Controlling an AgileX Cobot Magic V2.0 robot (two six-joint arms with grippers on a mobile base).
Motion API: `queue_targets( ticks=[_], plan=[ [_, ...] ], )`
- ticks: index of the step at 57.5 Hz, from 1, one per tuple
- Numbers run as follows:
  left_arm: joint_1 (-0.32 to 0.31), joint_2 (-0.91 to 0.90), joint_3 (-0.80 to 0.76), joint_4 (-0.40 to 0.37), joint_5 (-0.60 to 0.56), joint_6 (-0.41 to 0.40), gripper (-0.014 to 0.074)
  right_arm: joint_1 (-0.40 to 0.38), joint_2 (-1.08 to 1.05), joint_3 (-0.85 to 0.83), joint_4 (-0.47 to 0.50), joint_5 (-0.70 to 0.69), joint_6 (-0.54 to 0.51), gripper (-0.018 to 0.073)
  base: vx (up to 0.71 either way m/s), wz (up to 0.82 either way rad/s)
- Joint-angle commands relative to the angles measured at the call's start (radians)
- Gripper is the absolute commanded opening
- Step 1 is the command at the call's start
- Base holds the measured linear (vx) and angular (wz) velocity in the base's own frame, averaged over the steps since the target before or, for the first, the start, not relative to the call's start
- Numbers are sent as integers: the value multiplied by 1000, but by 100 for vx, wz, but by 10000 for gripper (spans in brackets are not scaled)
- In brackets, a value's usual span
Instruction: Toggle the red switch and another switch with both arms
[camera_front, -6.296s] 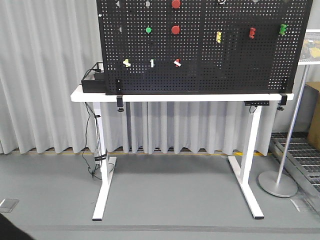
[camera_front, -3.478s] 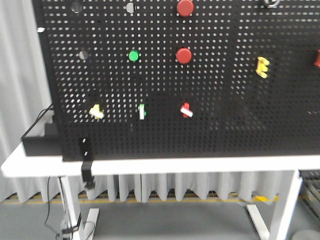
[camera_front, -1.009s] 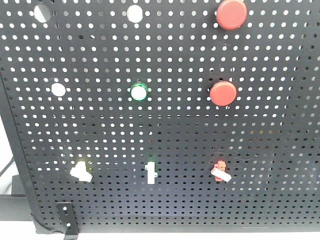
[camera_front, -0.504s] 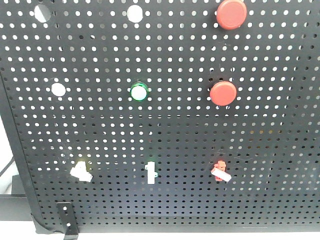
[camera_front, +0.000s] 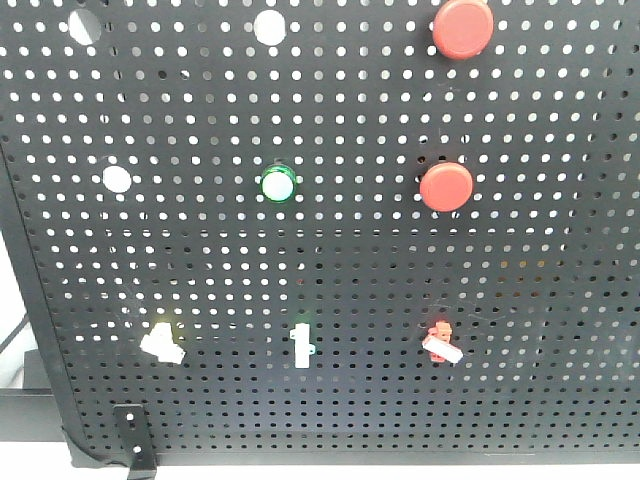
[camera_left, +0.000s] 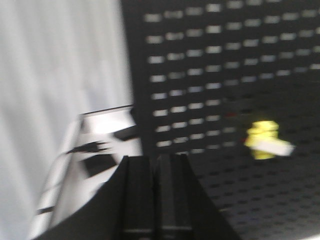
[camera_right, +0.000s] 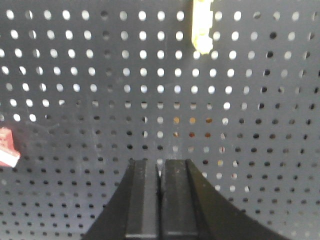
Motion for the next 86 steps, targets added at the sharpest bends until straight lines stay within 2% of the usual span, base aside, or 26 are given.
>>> queue_targets(
  ticks=[1, 11, 19, 28, 38, 58, 86],
  plan=[
    [-66, 72, -33, -8, -143, -12, 3, -7, 8, -34, -2, -92, -4, -6, 0, 0],
    [-158, 225, -42, -8, -291, -12, 3, -7, 8, -34, -2, -92, -4, -6, 0, 0],
    [-204, 317, -117, -8, -287, -8, 3, -7, 8, -34, -2, -92, -4, -6, 0, 0],
    [-212, 377, -221, -8, -282, 21, 3, -7, 8, -34, -2, -88, -4, -6, 0, 0],
    [-212, 420, -287, -8, -206, 62, 3, -7, 8, -34, -2, -88, -4, -6, 0, 0],
    [-212, 432, -284, -8, -21, 61, 3, -7, 8, -34, -2, -88, -4, -6, 0, 0],
    [-212, 427, -283, -8, 117, 59, 3, -7, 8, -34, -2, -88, -4, -6, 0, 0]
  ],
)
